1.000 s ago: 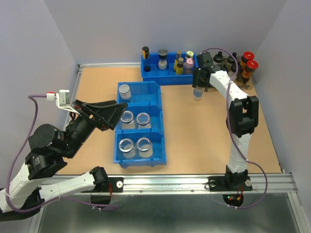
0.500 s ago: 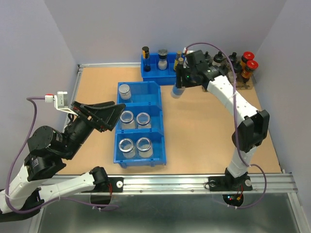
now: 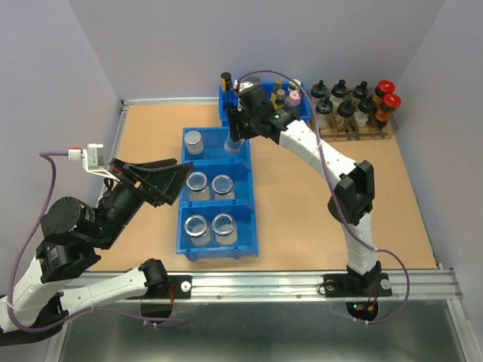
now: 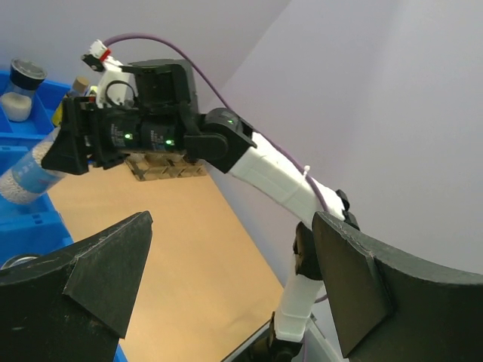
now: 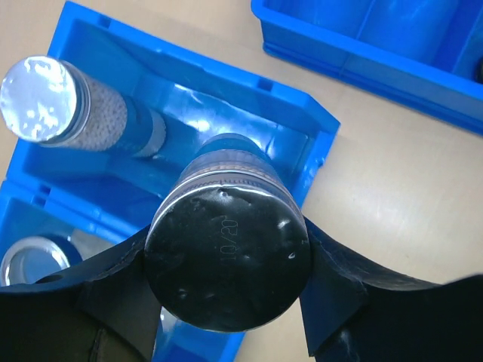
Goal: Organize the condiment bottles
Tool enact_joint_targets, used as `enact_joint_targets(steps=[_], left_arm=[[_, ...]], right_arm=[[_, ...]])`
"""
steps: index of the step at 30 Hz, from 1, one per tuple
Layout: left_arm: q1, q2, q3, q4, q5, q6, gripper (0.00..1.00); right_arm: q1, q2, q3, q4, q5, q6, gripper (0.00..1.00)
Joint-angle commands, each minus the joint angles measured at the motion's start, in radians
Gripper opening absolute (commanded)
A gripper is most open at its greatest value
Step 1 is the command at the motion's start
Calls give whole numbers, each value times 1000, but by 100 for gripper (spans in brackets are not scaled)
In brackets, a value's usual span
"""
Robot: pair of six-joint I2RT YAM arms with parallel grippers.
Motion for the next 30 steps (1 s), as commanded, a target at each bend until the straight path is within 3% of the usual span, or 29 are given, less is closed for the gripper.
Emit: enact_joint_targets(steps=[1,12,16,19,20,22,24,30], left_arm=[[1,-27,15,0,-3,14,99],[1,-64,41,-58,-17,10,99],[0,-70,51,-69,-23,16,99],[1,-73,54,-77,-26,20,99],[1,-76,54,-77,-26,20,99],[-1,-79,53,-81,-28,19,99],[1,-85,47,-81,-31,14,99],[1,-84,48,-78,-28,10,99]], right_arm=[[38,71,174,104,21,-11,0],[143,239,244,101,196,-77,1],[169,274,279,101,244,-108,6],[178,288,305,101,253,-118,34],[178,286,307,101,256,-121,53],[179,283,305,101,257,-124,63],[179,274,299,101,264,-129,98],[181,214,267,101,300,-129,100]])
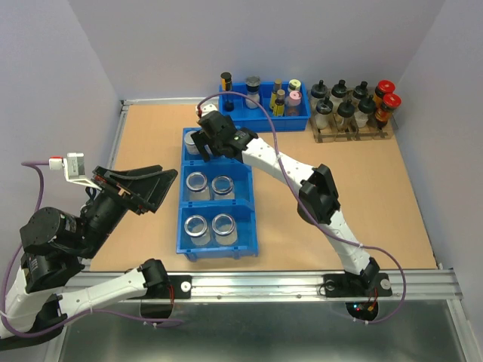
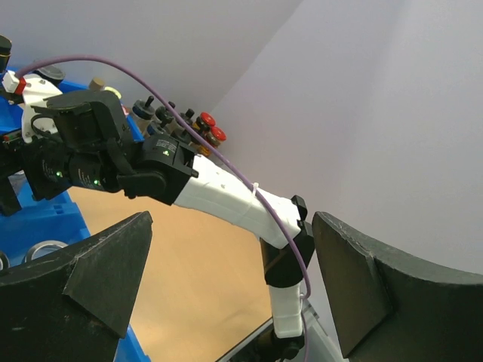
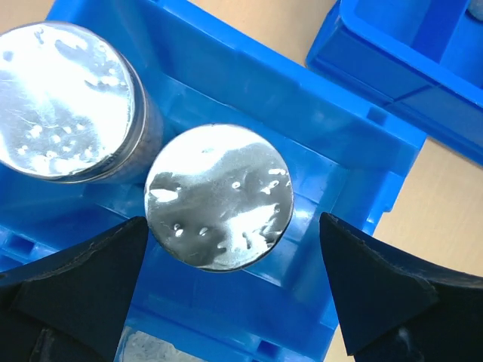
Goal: Organize the condiment bottles
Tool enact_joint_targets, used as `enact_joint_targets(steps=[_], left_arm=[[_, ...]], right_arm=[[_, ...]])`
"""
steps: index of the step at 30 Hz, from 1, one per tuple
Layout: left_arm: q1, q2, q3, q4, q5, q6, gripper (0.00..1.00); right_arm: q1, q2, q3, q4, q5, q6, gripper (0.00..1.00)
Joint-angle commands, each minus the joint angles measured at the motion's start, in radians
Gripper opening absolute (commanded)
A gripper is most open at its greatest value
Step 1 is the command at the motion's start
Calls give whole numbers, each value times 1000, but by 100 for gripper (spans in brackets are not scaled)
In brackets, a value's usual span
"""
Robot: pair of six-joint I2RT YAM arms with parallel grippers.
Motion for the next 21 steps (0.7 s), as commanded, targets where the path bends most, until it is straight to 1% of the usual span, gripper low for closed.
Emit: enact_joint_targets(steps=[1,4,6,7,8,9,10,11,14,15,17,18,19,21], left_arm=[[0,2,27,26,-6,10,99],[1,14,30,40,0,11,99],[0,23,24,55,9,10,99],[-1,33,19,76,15,10,99],[-1,43,6,102,26,8,99],[-1,49,-1,102,31,8,99],[-1,59,-7,116,37,7,99],[-2,66,-19,142,49,7,99],[1,114,-30,194,63,8,99],[0,129,-28,207,70,10,99],[1,172,-22,240,77,19,99],[1,187,-21,251,81,22,99],[1,213,-18,274,87,25,99],[1,243,-8,296,95,28,99]], right_arm=[[3,-127,34,46,40,-13,100],[3,-208,-60,44,34,11,100],[3,-323,-131,46,22,45,100],[3,-366,-224,46,17,57,100],[1,-461,-321,46,23,83,100],[1,-507,-322,47,23,96,100],[1,-553,-367,47,22,108,100],[1,-652,-465,49,16,128,100],[1,-791,-599,44,-9,158,100],[3,-892,-683,46,-16,175,100],[1,-987,-768,44,-32,214,100],[1,-1042,-839,44,-41,225,100],[3,-1137,-870,41,-56,234,100],[3,-1234,-923,35,-61,269,100]])
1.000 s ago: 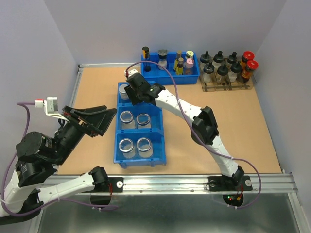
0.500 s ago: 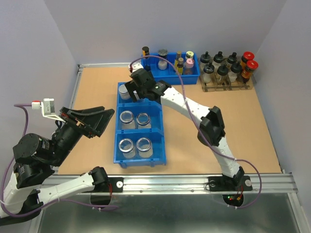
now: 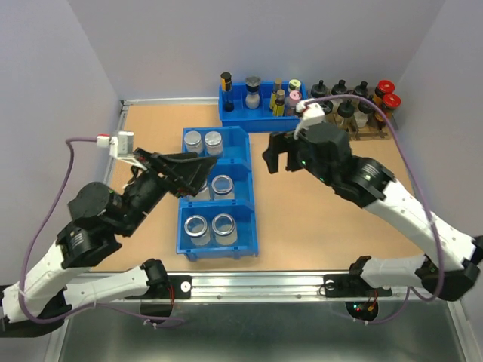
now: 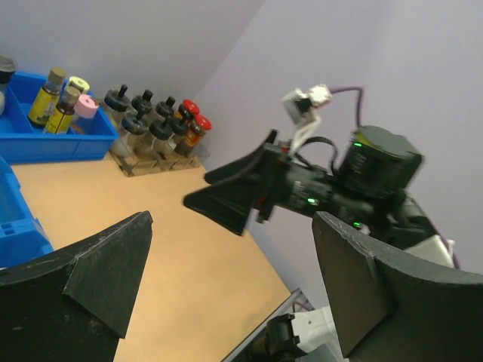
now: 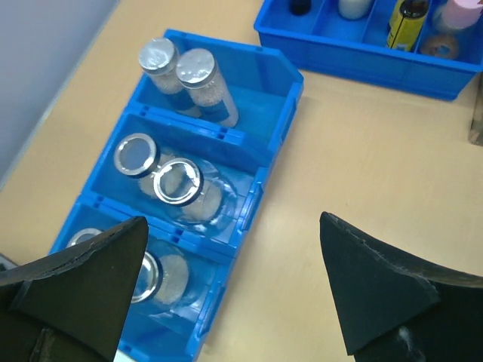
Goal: Organize the condiment bottles
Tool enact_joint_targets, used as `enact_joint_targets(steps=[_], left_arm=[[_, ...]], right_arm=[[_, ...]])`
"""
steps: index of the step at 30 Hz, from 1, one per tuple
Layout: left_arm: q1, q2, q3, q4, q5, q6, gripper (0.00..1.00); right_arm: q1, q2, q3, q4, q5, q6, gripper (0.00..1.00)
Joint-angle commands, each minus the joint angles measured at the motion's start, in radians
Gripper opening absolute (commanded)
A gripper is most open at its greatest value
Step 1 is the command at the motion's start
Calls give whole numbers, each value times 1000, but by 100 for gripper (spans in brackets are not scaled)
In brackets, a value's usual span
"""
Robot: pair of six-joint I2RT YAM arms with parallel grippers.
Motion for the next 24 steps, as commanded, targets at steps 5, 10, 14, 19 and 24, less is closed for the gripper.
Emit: enact_joint_targets(steps=[5,10,14,19,24], left_arm=[[1,165,33,169,44,26,99],[0,234,43,224,34,26,99],[1,274,64,235,24,34,99],[1,301,76,234,22,15,99],[1,307,69,245,24,12,99]], right_arm=[[0,-361,-170,-70,-38,165,100],[0,-473,-190,-143,-49,218,100],[0,-540,-198,-159,-53,238,100],[2,-592,-198,-195,-56,251,100],[0,-603,-173,-214,-78,254,100]])
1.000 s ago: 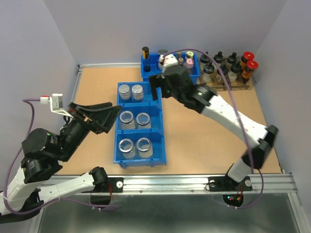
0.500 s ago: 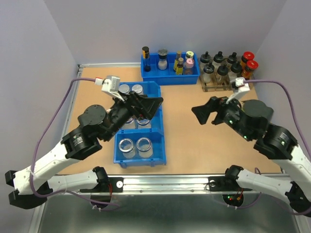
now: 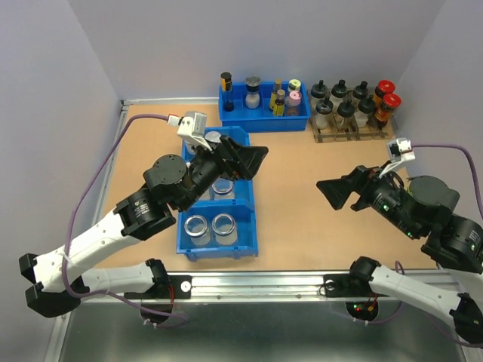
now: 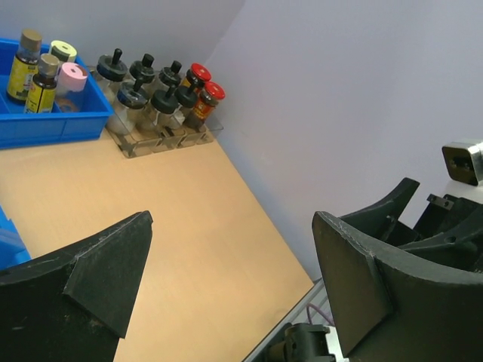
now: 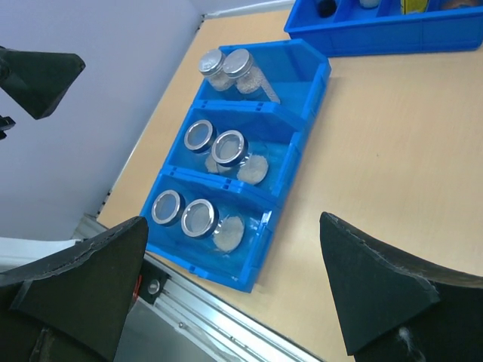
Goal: Organize the condiment bottles
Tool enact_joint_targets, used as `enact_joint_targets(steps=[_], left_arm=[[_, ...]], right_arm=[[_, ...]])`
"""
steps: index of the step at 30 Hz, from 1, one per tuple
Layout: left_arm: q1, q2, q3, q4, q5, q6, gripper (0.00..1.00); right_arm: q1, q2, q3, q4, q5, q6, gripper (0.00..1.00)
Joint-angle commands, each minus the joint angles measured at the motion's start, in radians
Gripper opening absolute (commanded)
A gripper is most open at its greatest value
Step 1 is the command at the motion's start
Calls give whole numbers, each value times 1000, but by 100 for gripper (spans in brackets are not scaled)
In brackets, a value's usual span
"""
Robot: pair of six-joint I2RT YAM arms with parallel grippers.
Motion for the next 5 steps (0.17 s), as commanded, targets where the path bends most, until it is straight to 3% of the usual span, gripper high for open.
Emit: enact_joint_targets(steps=[1,5], left_arm=[[1,-4,46,73,-8,1,99],[1,0,43,79,-5,1,99]], right_arm=[[0,-10,27,-16,-18,16,100],[0,11,51,-63,6,24,100]])
